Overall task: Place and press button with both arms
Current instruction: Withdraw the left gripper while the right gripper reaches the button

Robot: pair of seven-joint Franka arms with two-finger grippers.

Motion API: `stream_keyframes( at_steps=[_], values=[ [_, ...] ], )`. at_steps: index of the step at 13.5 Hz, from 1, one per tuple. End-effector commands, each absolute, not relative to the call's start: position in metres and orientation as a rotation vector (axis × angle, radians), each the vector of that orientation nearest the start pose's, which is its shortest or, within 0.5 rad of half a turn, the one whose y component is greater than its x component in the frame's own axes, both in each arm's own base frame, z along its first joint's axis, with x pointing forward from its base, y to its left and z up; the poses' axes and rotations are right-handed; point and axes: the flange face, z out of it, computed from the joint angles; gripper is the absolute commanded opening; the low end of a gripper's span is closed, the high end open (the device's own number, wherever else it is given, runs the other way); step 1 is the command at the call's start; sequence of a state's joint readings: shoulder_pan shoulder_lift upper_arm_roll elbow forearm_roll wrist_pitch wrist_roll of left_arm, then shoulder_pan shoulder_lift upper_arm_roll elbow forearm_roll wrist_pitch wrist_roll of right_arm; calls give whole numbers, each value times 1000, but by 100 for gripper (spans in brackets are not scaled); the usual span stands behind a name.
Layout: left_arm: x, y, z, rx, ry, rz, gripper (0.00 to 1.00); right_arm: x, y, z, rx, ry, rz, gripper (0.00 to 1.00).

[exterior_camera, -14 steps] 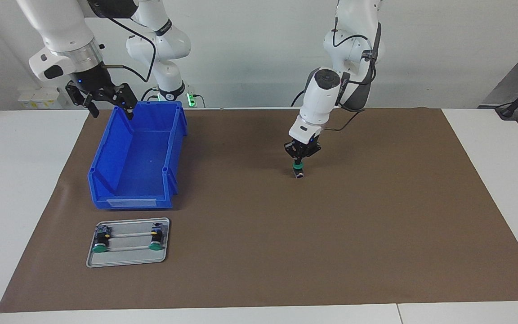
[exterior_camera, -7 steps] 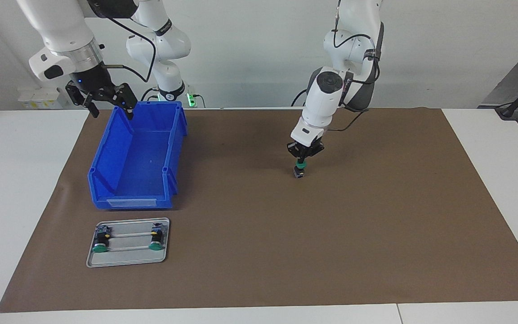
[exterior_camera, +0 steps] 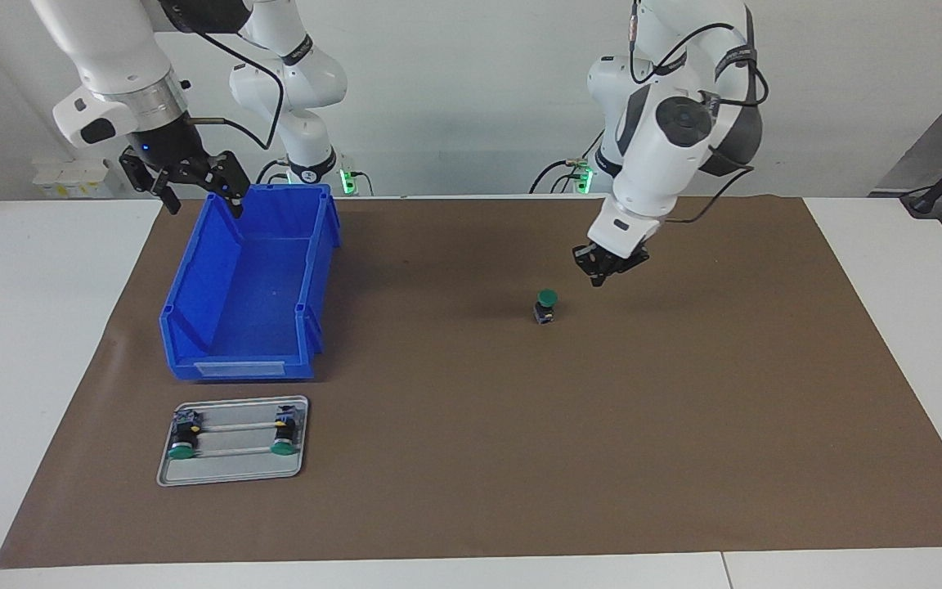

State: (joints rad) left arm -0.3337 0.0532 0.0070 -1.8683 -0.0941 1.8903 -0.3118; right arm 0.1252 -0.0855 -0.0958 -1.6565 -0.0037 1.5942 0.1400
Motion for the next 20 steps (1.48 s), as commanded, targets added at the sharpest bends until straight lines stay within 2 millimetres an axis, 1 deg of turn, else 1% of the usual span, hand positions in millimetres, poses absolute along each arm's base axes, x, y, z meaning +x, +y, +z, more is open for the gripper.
stream_keyframes(
  at_steps=[1,2,3,4,5,6,7,8,9,10,11,12,13,14,15,17,18,20],
  values=[
    [556,-119,499,-3209,60,124,0,523,70,627,-3108,105,-66,100],
    [558,-92,509,-3214,92,115,0,523,96,622,-3106,137,-69,100],
    [559,-66,521,-3218,111,107,0,524,131,614,-3099,102,-98,100],
    [559,-41,539,-3219,110,101,0,525,157,600,-3088,87,-129,100],
    [559,-27,560,-3212,102,94,0,525,180,587,-3073,104,-167,100],
    [559,-22,587,-3159,114,80,0,527,216,569,-3065,114,-171,100],
    [559,-18,608,-3112,122,91,0,523,266,554,-3053,133,-178,100],
    [559,-18,623,-3112,117,100,0,520,314,535,-3038,167,-189,100],
    [558,-20,631,-3118,122,108,1,516,350,523,-3036,188,-195,100],
    [556,-24,635,-3114,135,103,30,515,380,505,-3032,201,-208,100],
    [555,-27,638,-3114,143,93,71,513,403,492,-3003,217,-238,100],
    [554,-31,639,-3112,145,90,100,507,426,477,-2987,234,-251,100],
    [553,-33,642,-3116,148,71,100,499,455,456,-2989,244,-248,100],
    [552,-37,640,-3117,160,69,100,493,482,440,-2982,246,-246,100],
    [550,-38,637,-3116,158,73,100,493,501,425,-2989,236,-250,100],
    [549,-38,634,-3116,156,76,100,494,535,384,-3013,221,-297,100],
    [549,-37,635,-3116,154,69,100,493,542,370,-3016,181,-341,100],
    [553,-38,635,-3118,154,26,100,496,544,361,-3013,160,-373,100]
  ],
)
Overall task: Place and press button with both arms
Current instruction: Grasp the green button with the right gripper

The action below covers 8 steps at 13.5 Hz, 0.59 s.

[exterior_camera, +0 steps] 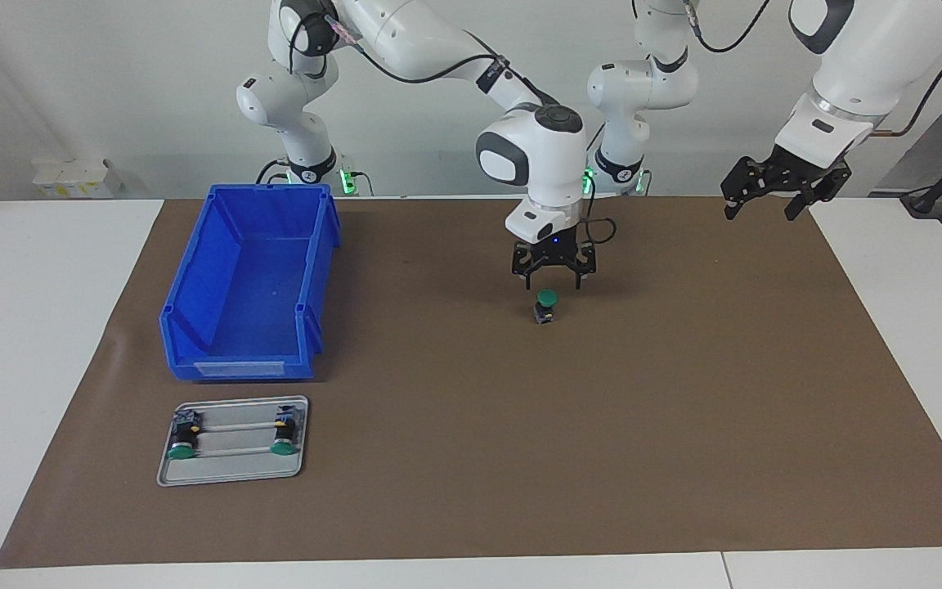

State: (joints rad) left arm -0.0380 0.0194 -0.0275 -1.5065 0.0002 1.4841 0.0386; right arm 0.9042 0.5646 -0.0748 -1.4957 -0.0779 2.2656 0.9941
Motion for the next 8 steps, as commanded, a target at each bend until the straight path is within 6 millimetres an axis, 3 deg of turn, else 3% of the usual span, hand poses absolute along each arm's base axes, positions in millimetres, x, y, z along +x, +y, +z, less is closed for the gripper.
stream_keyframes(
  at_steps=[1,5,8],
  values=[
    [554,-31,635,-3119,138,16,100,499,543,356,-3015,133,-408,99],
    [557,-4,631,-3121,74,-4,100,492,539,345,-3081,125,-358,91],
    [551,-16,628,-3120,97,21,100,480,543,337,-3117,100,-326,88]
  ],
)
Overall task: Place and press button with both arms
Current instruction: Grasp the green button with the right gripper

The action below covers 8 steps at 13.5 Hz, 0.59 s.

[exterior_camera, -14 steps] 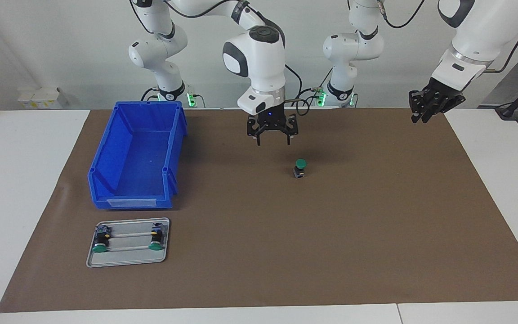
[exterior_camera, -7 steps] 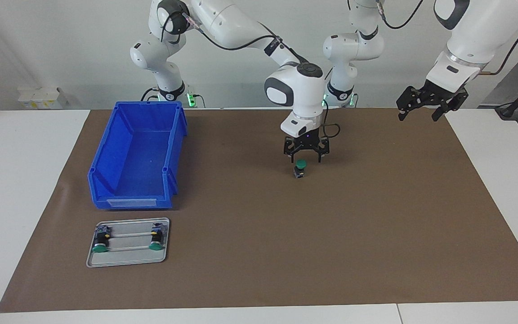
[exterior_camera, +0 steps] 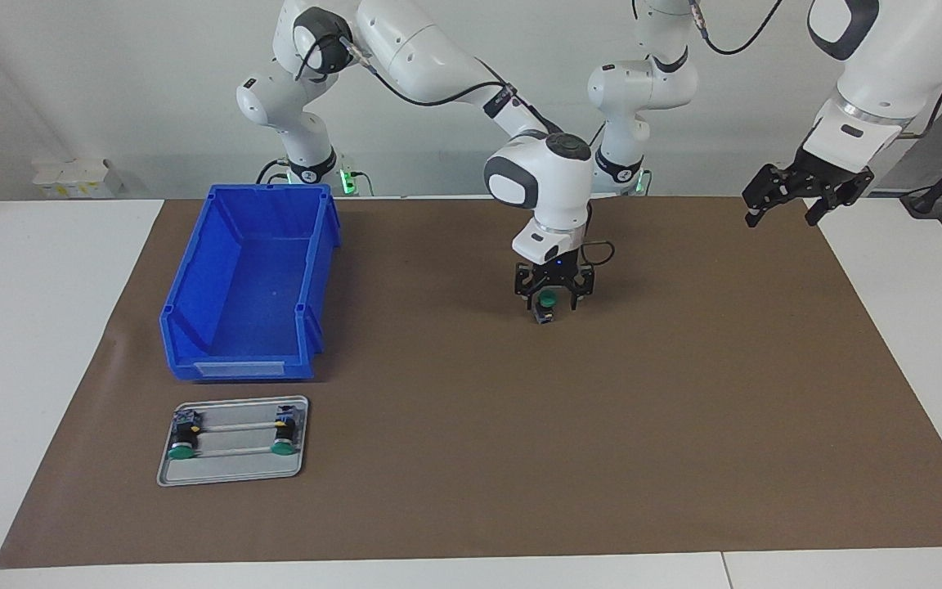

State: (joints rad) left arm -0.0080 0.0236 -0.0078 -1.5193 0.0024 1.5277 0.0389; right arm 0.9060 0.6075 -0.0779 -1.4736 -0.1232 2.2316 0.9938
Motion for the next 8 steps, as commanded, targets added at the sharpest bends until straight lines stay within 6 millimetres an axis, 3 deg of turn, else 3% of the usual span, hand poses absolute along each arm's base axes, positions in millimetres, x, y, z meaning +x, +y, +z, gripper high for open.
stream_keyframes(
  at_steps=[1,3,4,5,6,8],
  values=[
    [545,-11,624,-3120,84,22,100,480,543,336,-3116,99,-327,84],
    [538,-7,627,-3120,72,15,100,480,543,336,-3115,99,-324,67],
    [538,-10,628,-3120,79,7,100,478,542,334,-3118,94,-317,46],
    [540,-12,629,-3119,86,-12,100,479,541,333,-3120,94,-315,5],
    [540,-7,630,-3120,75,-16,100,479,541,334,-3120,94,-315,0],
    [543,-3,633,-3121,69,-27,100,485,538,338,-3114,108,-324,0]
  ],
)
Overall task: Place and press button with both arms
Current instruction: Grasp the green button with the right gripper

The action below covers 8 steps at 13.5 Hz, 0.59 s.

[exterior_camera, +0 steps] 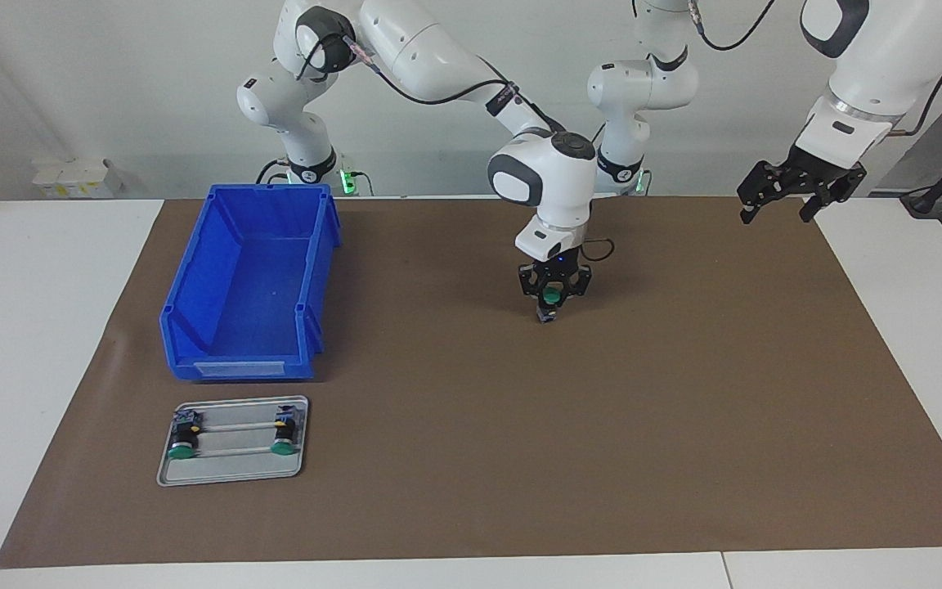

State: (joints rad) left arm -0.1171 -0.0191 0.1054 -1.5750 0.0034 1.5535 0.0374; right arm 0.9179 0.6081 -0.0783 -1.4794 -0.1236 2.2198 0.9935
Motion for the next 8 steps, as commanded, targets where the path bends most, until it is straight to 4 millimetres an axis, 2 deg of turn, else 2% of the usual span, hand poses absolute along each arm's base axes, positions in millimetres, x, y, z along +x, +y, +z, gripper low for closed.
stream_keyframes(
  at_steps=[1,2,3,4,6,8],
  values=[
    [544,-2,633,-3119,67,-27,100,489,535,345,-3108,122,-331,0],
    [544,-2,633,-3121,70,-32,100,497,530,353,-3098,143,-345,0],
    [545,-2,633,-3125,67,-42,100,506,520,373,-3080,170,-368,0],
    [546,-3,636,-3126,72,-68,100,516,499,405,-3072,222,-377,0],
    [547,-1,647,-3126,69,-109,100,536,439,476,-3088,242,-376,0],
    [544,-1,644,-3119,77,-99,100,553,370,532,-3105,262,-373,0]
  ],
)
